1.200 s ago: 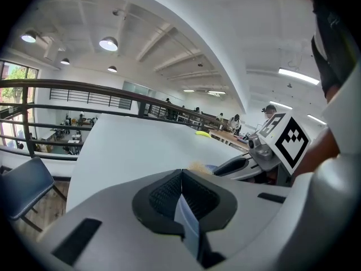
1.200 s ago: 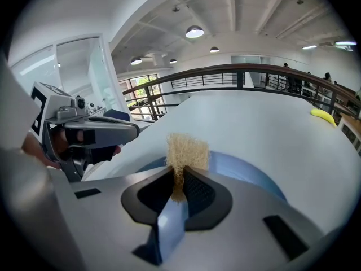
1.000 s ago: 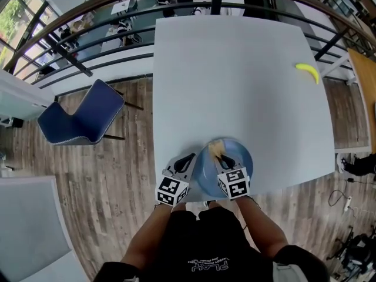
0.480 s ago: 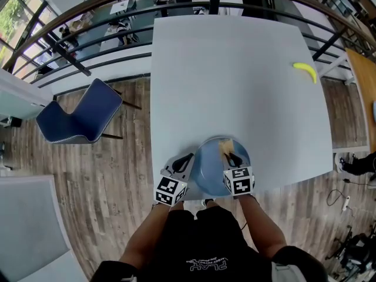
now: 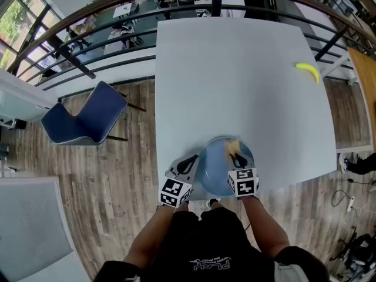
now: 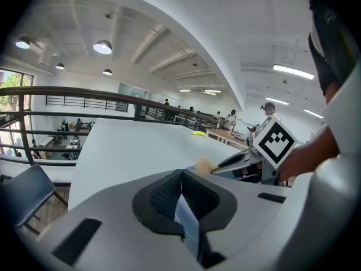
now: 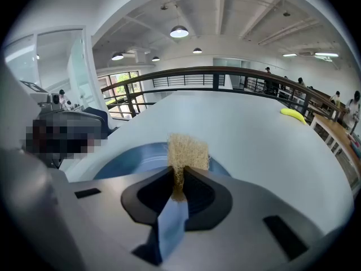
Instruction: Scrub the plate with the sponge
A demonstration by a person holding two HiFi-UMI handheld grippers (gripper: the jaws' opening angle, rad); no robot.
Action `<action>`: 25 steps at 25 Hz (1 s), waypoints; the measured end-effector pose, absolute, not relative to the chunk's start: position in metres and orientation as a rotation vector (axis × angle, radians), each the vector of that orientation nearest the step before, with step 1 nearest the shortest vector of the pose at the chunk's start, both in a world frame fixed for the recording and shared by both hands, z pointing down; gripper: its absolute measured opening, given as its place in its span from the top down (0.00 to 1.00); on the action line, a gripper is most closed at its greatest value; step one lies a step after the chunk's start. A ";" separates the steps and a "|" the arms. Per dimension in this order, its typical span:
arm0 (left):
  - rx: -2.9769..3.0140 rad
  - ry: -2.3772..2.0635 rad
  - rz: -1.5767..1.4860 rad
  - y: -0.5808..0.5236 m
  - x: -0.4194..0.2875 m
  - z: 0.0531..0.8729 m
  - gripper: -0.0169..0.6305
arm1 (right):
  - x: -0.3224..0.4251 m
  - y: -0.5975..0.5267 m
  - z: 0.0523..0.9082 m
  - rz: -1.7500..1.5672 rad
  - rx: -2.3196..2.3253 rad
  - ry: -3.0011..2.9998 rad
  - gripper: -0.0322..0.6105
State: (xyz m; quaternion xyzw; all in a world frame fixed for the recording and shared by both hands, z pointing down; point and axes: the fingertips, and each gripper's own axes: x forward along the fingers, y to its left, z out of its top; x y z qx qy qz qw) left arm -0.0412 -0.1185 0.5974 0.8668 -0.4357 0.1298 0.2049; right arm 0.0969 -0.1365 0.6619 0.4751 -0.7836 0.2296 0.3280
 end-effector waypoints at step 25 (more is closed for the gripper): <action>2.392 -1.227 0.375 -0.097 -0.058 0.600 0.95 | 0.003 -0.078 0.669 0.633 0.950 -2.156 0.86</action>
